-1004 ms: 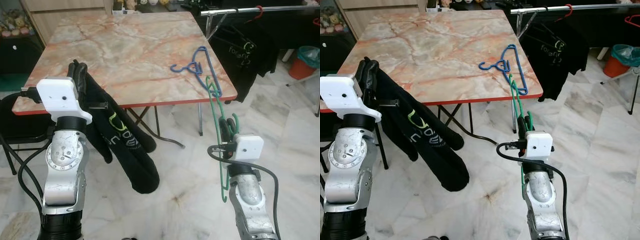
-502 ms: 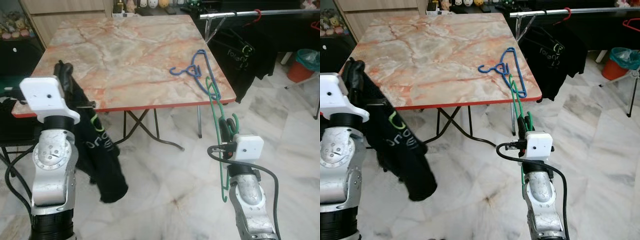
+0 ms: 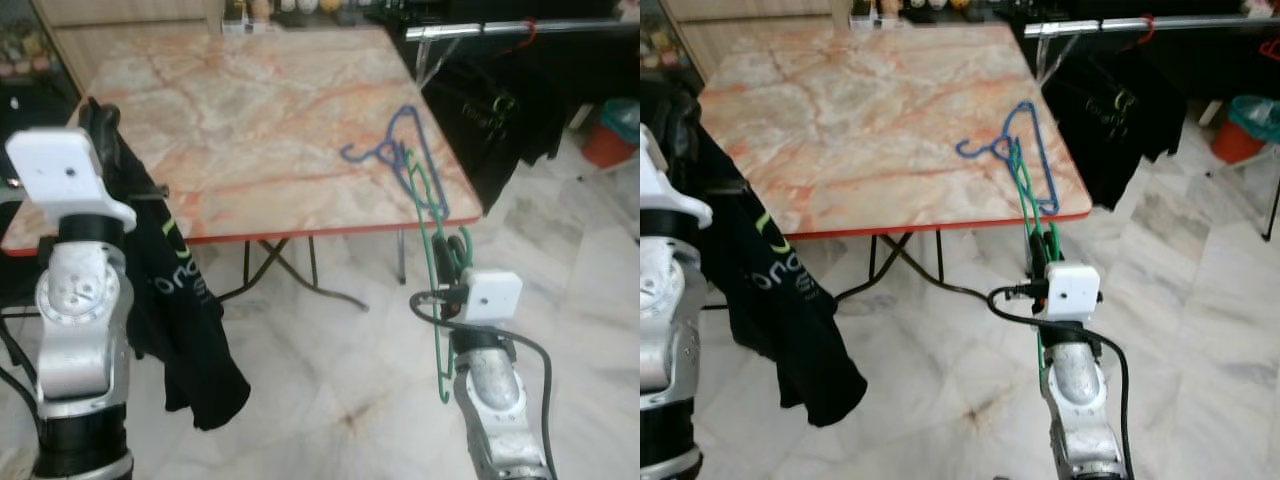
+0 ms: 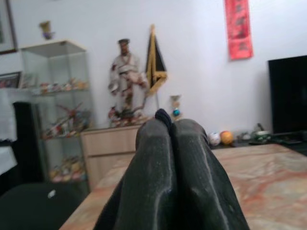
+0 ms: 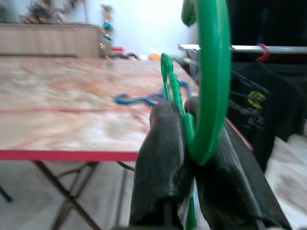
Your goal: Hang hanger
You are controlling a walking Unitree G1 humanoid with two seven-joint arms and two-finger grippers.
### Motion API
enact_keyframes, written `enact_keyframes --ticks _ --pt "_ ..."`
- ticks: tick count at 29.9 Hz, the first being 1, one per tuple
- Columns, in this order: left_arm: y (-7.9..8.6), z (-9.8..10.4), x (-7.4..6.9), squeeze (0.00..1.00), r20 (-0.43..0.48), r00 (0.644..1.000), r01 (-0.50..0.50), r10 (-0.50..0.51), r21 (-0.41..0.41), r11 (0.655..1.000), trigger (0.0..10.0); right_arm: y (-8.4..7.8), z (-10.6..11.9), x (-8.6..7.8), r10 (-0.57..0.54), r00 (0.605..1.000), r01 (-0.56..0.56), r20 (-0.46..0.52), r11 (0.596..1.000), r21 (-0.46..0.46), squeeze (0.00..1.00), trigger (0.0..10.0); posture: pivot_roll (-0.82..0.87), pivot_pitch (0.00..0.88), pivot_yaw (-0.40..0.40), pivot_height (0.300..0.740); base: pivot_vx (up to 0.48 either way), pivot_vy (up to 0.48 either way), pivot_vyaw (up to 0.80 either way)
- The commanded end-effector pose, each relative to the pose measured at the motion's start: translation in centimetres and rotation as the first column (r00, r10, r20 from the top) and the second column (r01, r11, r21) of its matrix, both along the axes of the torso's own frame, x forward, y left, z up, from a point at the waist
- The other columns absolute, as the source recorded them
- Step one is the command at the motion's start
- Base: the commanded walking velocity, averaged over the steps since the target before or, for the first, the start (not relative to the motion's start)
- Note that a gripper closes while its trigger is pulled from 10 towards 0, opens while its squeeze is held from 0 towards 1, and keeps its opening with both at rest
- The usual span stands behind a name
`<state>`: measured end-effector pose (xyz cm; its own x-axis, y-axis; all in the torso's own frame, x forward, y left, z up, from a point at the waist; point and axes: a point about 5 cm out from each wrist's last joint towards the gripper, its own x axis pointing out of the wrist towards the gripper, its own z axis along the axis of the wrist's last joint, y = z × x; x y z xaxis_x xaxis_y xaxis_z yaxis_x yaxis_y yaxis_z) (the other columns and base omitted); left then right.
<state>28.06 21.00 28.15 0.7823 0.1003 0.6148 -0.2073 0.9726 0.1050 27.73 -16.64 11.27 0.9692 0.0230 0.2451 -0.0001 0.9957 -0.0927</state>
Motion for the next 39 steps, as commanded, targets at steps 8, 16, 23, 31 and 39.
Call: enact_keyframes --ticks 8,16,23,31,39 --pt "0.1 0.6 -0.3 0.0 0.031 0.999 0.008 -0.007 -0.008 1.0 10.0 0.3 0.5 0.1 0.007 1.0 -0.007 0.029 1.0 0.012 0.0 10.0 0.07 0.083 -0.002 0.74 0.326 0.0 0.0" --pt "0.7 2.3 0.3 0.0 0.071 0.997 0.015 -0.016 0.012 1.0 10.0 0.4 0.4 0.0 0.009 1.0 -0.01 0.03 1.0 0.012 0.0 10.0 0.08 0.086 -0.001 0.74 0.326 0.0 0.0" --pt "1.0 3.7 1.3 0.0 0.086 0.996 0.025 -0.028 0.033 0.999 10.0 0.5 0.3 0.0 0.003 0.999 -0.004 0.032 1.0 0.016 0.0 10.0 0.08 0.086 0.004 0.74 0.327 0.0 0.0" --pt "1.4 5.9 3.3 0.0 0.103 0.993 0.048 -0.055 0.071 0.996 10.0 0.6 0.3 0.1 0.004 1.0 -0.005 0.031 1.0 0.019 0.0 10.0 0.09 0.084 0.002 0.74 0.327 0.0 0.0" --pt "2.5 11.0 5.9 0.0 0.146 0.988 0.034 -0.055 0.144 0.989 10.0 0.6 0.1 0.3 0.001 1.0 -0.002 0.03 1.0 0.023 0.0 10.0 0.11 0.079 0.004 0.74 0.325 0.0 0.0"
